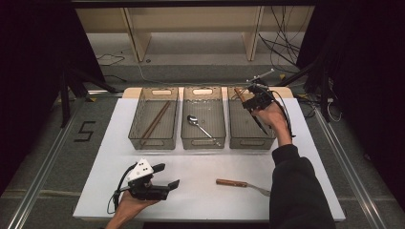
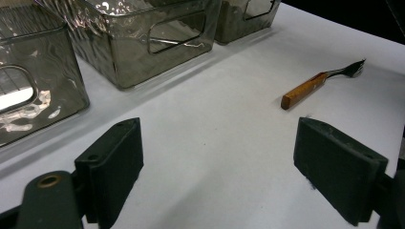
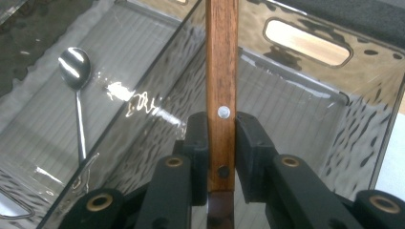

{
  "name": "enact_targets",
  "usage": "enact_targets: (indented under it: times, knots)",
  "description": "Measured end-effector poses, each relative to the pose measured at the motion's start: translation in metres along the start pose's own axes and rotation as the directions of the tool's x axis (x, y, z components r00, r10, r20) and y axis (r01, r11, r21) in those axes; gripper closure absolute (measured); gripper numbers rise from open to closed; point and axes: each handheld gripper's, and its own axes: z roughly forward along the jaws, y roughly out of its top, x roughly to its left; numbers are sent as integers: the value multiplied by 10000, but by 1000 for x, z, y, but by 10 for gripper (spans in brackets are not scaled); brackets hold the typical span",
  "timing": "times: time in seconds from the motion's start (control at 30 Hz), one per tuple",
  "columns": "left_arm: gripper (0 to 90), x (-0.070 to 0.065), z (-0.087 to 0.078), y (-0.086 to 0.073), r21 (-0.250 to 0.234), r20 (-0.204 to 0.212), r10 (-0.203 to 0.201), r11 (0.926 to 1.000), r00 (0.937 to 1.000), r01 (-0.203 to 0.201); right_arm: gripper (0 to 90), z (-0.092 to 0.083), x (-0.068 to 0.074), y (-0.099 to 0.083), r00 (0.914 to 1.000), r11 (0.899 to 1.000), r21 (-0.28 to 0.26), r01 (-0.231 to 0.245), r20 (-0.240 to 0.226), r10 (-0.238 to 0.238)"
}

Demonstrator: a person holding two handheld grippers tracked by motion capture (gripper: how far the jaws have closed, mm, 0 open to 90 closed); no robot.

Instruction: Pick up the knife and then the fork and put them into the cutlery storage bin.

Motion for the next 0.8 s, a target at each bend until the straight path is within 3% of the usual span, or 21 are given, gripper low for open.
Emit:
enact_targets:
  times: [0.57,0.8]
  knots:
    - [169,0,0,0,-4,-6,2,10000,10000,-2,768,13,-6,-9,9997,9995,306,7,251,-15]
    - [169,0,0,0,14,9,3,10000,10000,-3,763,20,-7,-16,9998,9983,560,-181,110,175]
